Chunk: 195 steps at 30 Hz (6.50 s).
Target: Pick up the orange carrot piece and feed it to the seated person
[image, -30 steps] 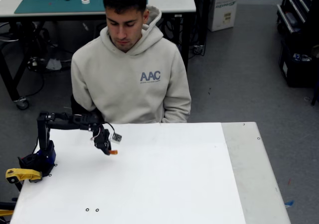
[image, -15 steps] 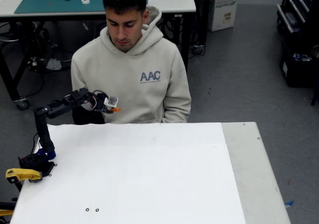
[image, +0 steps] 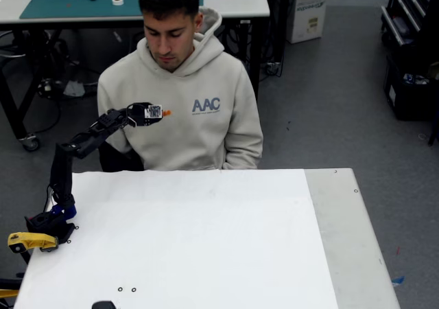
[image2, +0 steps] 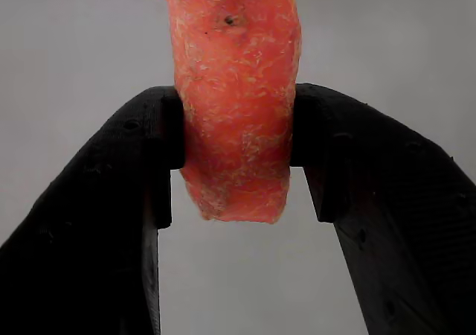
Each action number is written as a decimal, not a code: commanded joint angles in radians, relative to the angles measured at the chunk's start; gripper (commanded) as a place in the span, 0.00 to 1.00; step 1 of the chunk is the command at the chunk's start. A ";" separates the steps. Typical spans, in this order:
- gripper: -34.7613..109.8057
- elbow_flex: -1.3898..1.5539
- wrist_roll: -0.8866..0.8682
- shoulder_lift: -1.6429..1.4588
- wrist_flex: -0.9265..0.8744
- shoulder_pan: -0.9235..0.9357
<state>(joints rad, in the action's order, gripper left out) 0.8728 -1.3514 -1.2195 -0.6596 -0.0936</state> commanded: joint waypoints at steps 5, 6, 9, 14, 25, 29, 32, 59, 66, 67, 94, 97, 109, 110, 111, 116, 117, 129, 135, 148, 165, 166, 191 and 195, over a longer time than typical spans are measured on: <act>0.23 -0.284 -0.156 0.005 0.041 -0.095; 0.23 -0.304 -0.175 0.005 0.043 -0.101; 0.23 -0.362 -0.229 0.006 0.043 -0.104; 0.23 -0.459 -0.305 0.012 0.043 -0.100; 0.23 -0.666 -0.337 0.117 0.044 -0.094; 0.23 -0.718 -0.337 0.150 0.044 -0.095; 0.23 -0.749 -0.337 0.175 0.044 -0.100; 0.23 -0.769 -0.339 0.184 0.046 -0.094; 0.23 -0.769 -0.339 0.192 0.046 -0.092; 0.23 -0.769 -0.339 0.192 0.046 -0.092; 0.23 -0.769 -0.328 0.193 0.046 -0.091; 0.23 -0.769 -0.324 0.193 0.046 -0.089; 0.37 -0.769 -0.321 0.193 0.044 -0.031; 0.38 -0.769 -0.321 0.193 0.044 -0.031; 0.39 -0.769 -0.321 0.193 0.044 -0.031; 0.39 -0.769 -0.321 0.193 0.044 -0.031; 0.39 -0.769 -0.321 0.193 0.044 -0.031; 0.39 -0.769 -0.321 0.193 0.044 0.006; 0.39 -0.758 -0.321 0.193 0.043 0.061; 0.35 -0.747 -0.319 0.195 0.029 0.176; 0.23 -0.673 -0.319 0.195 0.028 0.270; 0.23 -0.643 -0.319 0.195 0.028 0.265; 0.23 0.520 -0.319 -0.383 0.037 0.259; 0.23 0.730 -0.319 -0.505 0.041 0.259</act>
<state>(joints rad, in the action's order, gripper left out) 1.4757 -1.6567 -1.5186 -0.6243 0.1519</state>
